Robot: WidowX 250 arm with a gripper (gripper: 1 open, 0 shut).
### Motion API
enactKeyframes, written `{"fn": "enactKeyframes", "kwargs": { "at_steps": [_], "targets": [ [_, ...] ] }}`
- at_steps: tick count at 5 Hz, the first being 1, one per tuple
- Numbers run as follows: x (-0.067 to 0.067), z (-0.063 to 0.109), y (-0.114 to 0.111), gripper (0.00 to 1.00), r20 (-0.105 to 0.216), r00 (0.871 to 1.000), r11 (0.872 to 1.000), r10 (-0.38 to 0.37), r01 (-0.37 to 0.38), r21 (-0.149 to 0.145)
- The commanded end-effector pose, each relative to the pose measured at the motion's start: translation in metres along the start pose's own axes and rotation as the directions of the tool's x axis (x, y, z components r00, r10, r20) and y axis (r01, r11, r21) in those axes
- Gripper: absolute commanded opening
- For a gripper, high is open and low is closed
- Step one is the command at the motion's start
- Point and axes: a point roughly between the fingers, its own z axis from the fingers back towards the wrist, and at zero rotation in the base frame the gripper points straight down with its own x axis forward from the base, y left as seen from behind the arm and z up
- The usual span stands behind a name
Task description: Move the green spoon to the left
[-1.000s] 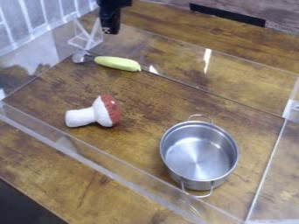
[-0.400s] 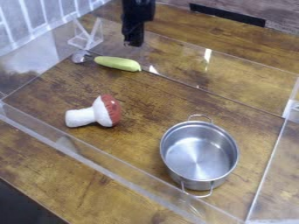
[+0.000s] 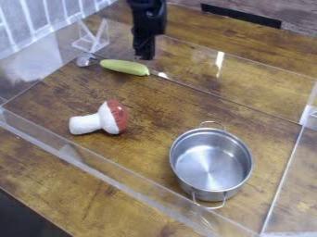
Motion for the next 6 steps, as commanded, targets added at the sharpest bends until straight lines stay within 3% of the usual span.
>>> {"fn": "enactKeyframes", "kwargs": {
  "at_steps": [1, 3, 5, 6],
  "targets": [
    [0.014, 0.041, 0.002, 0.00, 0.025, 1.000, 0.996, 0.007, -0.009, 0.094],
    [0.012, 0.046, 0.006, 0.00, 0.024, 1.000, 0.994, -0.011, 0.008, 0.106],
    [0.001, 0.041, 0.011, 0.00, 0.015, 0.998, 0.990, -0.059, 0.057, 0.126],
    [0.008, 0.041, 0.004, 0.00, -0.012, 1.000, 0.991, -0.004, 0.006, 0.137]
  ]
}}
